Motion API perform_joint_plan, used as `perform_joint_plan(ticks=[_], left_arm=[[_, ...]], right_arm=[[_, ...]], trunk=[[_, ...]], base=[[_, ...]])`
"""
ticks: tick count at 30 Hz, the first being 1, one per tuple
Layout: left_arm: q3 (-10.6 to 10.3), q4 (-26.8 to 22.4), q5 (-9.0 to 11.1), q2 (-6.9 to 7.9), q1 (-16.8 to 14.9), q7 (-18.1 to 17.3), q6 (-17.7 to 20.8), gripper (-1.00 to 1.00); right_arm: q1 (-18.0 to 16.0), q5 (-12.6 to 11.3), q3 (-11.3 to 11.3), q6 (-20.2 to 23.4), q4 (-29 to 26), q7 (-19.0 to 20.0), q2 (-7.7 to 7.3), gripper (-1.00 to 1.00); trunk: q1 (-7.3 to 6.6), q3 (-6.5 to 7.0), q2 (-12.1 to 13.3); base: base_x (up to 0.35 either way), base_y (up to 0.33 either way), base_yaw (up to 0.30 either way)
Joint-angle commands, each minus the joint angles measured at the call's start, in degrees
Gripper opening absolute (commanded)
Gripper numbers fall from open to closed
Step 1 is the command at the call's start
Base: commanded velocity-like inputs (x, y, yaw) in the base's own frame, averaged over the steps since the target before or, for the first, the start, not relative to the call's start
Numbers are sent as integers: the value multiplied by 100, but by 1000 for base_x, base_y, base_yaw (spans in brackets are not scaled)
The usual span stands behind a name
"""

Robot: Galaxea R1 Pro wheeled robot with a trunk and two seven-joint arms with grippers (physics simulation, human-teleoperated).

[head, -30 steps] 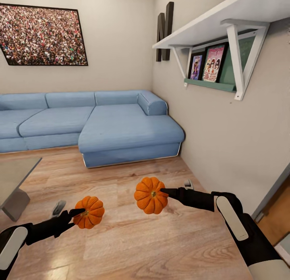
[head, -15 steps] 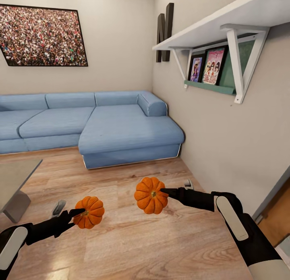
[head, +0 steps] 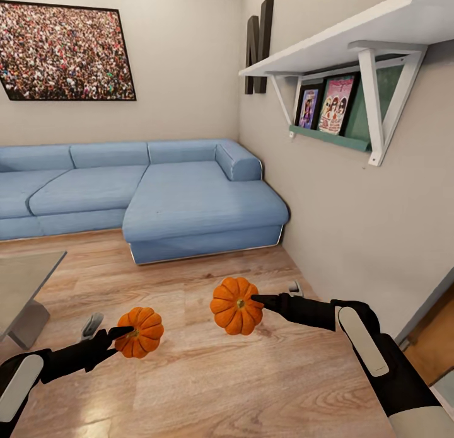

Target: Place each of the two pumpkins and all three candles from the living room inside a cabinet in the living room (use any cabinet), then make sure every cabinet is closed, and position the cauldron so it is next to a table in the living room.

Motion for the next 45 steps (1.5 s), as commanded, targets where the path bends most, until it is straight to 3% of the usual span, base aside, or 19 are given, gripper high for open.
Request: perform_joint_plan(ticks=[1, 15, 23, 35, 45], left_arm=[[10, 0, -36, -2, -4, -36, 27, -100], [-8, 9, -36, -2, -4, -35, 27, -100], [-8, 9, -36, -10, -4, -35, 27, -100], [-20, 9, -42, -11, -4, -35, 27, -100], [-26, 9, -45, -11, -4, -29, 27, -100]], right_arm=[[-4, 32, 4, 11, 0, 46, -3, -100], [-5, 74, 12, 10, 0, 46, -3, -100], [-5, 75, 9, 9, 0, 38, -3, -100], [-5, 78, 12, 11, 0, 37, -3, -100], [-5, 84, 20, 10, 0, 37, -3, -100]], trunk=[[-24, 11, 39], [-331, 261, 601], [-507, 469, 922], [-770, 717, 1403], [-990, 960, 1804]], base=[[0, 0, 0], [-36, 0, 0], [-87, 0, 0], [-295, 0, 11], [-182, 0, 179]])
